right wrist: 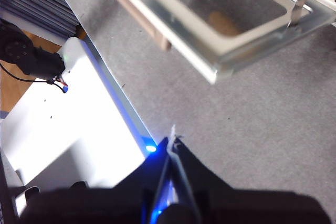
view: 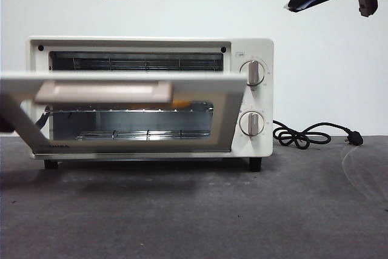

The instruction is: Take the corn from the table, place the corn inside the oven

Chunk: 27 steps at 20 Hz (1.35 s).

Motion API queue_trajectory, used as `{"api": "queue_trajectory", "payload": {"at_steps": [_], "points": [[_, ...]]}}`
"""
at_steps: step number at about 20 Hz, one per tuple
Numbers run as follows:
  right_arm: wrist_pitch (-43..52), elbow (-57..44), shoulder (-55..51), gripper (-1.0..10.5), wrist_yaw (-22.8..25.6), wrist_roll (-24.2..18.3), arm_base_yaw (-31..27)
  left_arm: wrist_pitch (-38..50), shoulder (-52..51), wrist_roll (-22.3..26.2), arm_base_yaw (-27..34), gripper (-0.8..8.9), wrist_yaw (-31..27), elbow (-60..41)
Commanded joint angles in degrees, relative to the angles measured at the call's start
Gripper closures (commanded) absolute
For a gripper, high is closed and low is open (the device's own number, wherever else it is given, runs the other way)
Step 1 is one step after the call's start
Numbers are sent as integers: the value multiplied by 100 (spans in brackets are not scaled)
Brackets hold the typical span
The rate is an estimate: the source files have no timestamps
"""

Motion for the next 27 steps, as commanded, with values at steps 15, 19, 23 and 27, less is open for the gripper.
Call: {"api": "queue_trajectory", "payload": {"at_steps": [15, 19, 23, 27], "points": [[269, 2, 33, 957, 136, 48, -2, -33, -422, -586, -466, 821, -339, 1838], [372, 2, 33, 957, 304, 157, -2, -48, -669, -588, -776, 821, -1073, 1871], [391, 2, 33, 957, 413, 157, -2, -125, -1003, -579, -1104, 821, -1902, 1871], [437, 4, 33, 957, 411, 192, -2, -52, -1346, -575, -1311, 821, -2817, 1871]]}}
